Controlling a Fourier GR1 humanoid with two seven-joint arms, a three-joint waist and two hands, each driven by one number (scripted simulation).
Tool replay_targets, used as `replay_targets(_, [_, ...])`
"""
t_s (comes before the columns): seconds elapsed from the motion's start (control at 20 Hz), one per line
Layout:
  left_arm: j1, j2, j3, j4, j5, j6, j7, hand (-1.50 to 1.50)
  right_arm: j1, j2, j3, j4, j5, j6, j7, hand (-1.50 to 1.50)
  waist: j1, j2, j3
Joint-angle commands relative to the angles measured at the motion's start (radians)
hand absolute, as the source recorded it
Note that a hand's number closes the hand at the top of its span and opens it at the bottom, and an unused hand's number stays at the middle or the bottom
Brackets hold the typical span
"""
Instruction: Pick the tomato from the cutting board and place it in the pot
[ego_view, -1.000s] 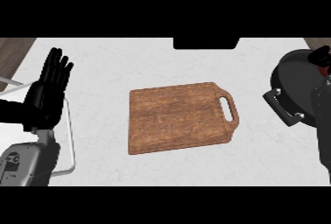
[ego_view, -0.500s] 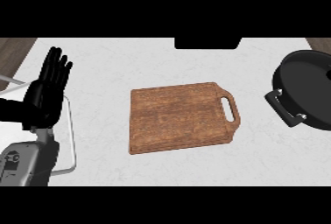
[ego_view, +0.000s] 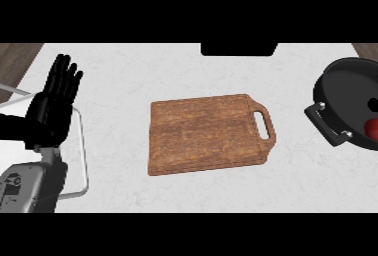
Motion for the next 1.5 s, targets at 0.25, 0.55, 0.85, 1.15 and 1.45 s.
replay_targets(0.25, [0.015, -0.006, -0.014, -0.051, -0.012, 0.003, 0.042, 0.00, -0.052, 0.014, -0.050, 0.100, -0.157, -0.129, -0.310, -1.50, 0.009, 0.000, 0.000])
replay_targets(0.55, [-0.005, -0.043, -0.020, 0.034, -0.048, 0.031, -0.027, 0.00, -0.071, 0.089, -0.132, -0.016, -0.321, -0.186, -0.344, -1.50, -0.015, -0.005, -0.002])
replay_targets(0.85, [0.025, 0.023, 0.026, -0.054, -0.002, -0.013, 0.044, 0.00, -0.013, 0.018, -0.253, -0.088, -0.529, -0.142, -0.491, -1.50, -0.011, -0.007, -0.001])
replay_targets(1.15, [0.032, 0.000, 0.033, -0.043, 0.002, -0.009, 0.029, 0.00, 0.170, 0.023, -0.326, -0.238, -0.699, -0.075, -0.598, -1.50, -0.022, -0.008, -0.002])
replay_targets(1.45, [0.052, -0.020, 0.021, -0.019, -0.024, -0.013, -0.012, 0.00, 0.332, 0.056, -0.334, -0.439, -0.803, -0.027, -0.585, -1.50, -0.021, -0.008, -0.003])
